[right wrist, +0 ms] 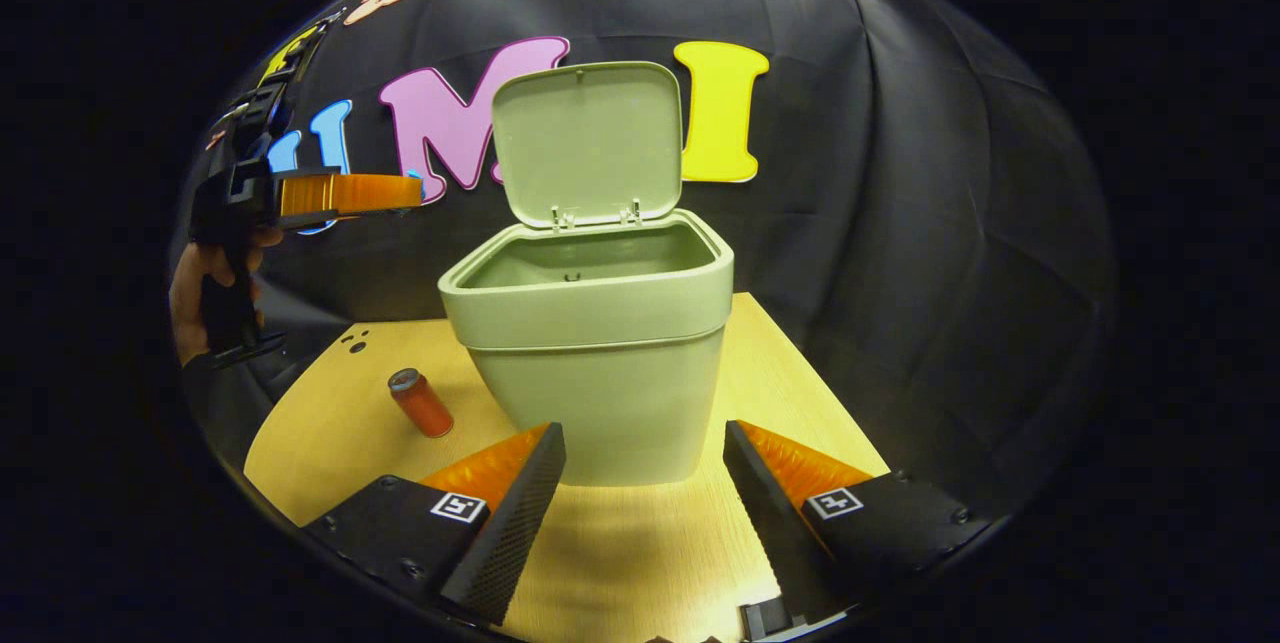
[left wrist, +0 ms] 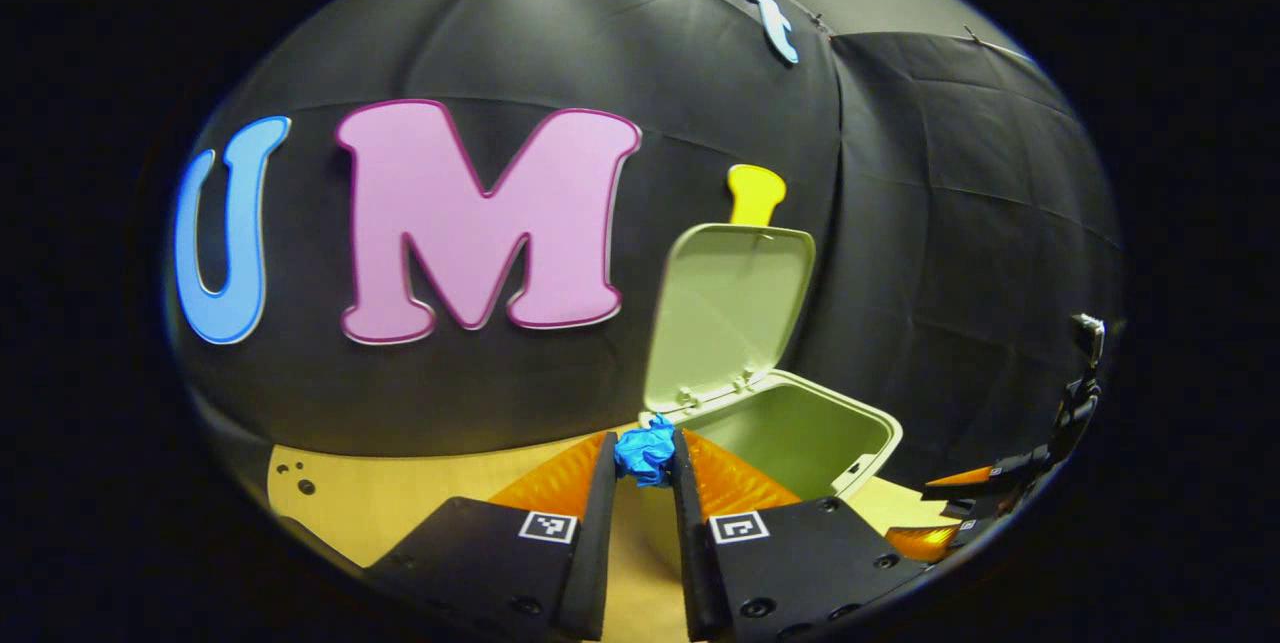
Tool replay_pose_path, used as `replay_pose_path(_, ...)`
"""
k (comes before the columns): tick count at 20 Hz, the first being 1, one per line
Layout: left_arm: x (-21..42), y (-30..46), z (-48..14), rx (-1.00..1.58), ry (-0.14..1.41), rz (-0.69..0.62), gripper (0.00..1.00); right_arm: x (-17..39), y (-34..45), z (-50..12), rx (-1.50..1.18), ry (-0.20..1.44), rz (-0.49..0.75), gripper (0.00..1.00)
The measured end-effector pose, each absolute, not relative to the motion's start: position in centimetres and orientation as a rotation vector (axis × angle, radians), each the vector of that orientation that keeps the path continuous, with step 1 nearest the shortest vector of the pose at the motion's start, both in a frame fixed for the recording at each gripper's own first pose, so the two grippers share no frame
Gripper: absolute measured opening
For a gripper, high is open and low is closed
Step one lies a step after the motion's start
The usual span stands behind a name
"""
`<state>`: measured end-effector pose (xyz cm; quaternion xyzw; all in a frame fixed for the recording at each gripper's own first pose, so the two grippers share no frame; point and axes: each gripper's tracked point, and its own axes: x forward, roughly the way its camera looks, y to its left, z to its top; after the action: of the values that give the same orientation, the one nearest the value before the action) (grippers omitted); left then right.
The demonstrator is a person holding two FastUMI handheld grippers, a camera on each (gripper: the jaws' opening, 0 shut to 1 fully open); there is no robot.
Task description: Press the lid of the desktop garbage bin to open it, pick up the crumpled paper on the desktop and throw it into the bin, then pick up the pop can on the desktop and drop it into the bin, and finally close the garbage bin lid.
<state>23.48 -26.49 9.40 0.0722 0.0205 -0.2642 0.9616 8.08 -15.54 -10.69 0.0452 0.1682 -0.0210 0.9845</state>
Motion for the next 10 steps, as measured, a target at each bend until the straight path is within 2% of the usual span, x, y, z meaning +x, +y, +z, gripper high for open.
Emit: replay_pose_path(10,24.4,-34.5,5.4,0.164,0.135,-0.674,0.35,9.5,-16.3,-12.6,0.119,0.386,-0.026,0.99)
